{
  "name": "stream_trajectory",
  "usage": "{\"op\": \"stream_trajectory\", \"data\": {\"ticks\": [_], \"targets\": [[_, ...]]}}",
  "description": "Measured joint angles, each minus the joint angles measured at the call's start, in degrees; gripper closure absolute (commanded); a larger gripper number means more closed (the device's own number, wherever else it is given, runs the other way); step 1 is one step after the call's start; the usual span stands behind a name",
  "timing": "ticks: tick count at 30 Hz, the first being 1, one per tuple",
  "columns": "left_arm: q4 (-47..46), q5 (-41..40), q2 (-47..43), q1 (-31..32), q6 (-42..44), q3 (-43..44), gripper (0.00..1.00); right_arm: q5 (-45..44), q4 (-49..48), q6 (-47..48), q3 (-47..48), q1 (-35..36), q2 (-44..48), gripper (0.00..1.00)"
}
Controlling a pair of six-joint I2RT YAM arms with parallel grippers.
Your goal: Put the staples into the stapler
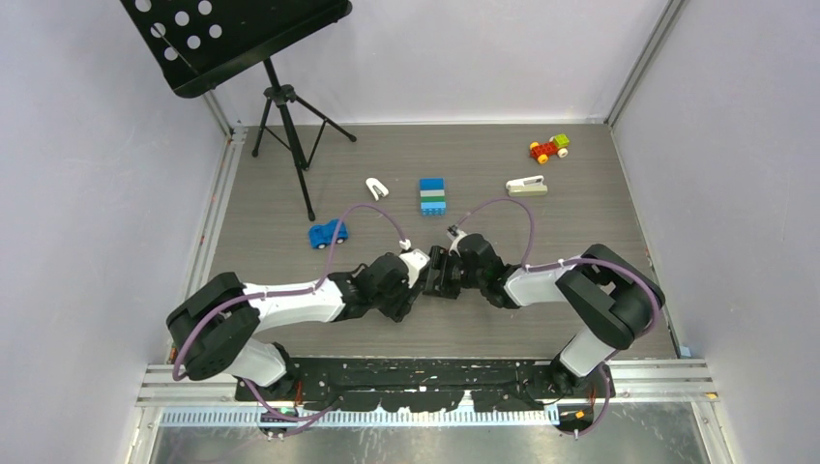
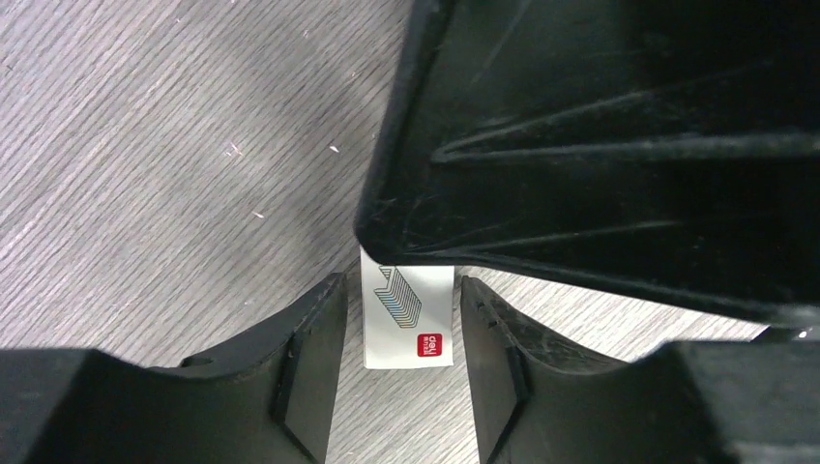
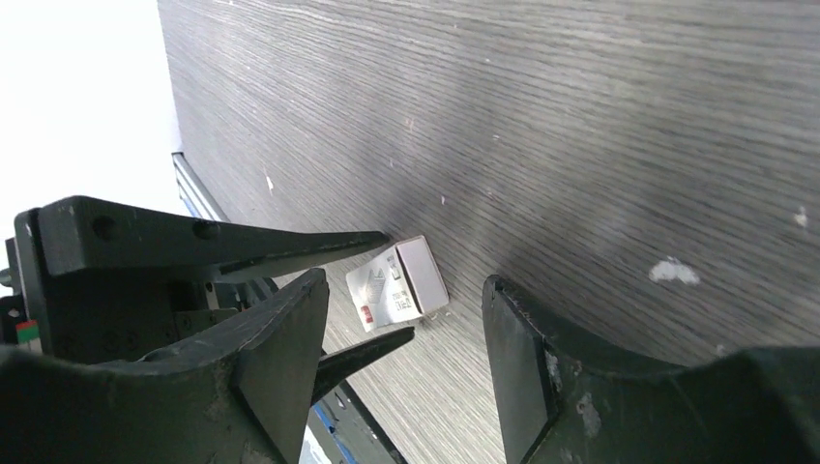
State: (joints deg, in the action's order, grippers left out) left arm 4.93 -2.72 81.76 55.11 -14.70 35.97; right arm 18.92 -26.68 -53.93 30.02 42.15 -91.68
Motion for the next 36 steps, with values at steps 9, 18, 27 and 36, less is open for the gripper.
{"op": "stream_trajectory", "data": {"ticks": [9, 18, 27, 36], "targets": [[0.07, -2.27, 0.22, 1.46, 1.14, 0.07, 0.60, 3.34, -8.63, -2.58, -0.63, -0.66, -4.33, 0.36], [0.09, -3.45, 0.33, 2.62, 1.90, 0.02, 0.64, 5.88, -14.64, -4.07, -0.76, -0.66, -7.61, 0.36], [-0.42, -3.52, 0.31, 2.75, 2.14, -0.20, 0.65, 7.63, -16.57, -4.37, -1.40, -0.66, -8.24, 0.36], [-1.95, -3.48, 0.22, 2.80, 2.16, -0.85, 0.68, 9.16, -19.45, -5.16, -1.68, -1.09, -9.68, 0.37]]}}
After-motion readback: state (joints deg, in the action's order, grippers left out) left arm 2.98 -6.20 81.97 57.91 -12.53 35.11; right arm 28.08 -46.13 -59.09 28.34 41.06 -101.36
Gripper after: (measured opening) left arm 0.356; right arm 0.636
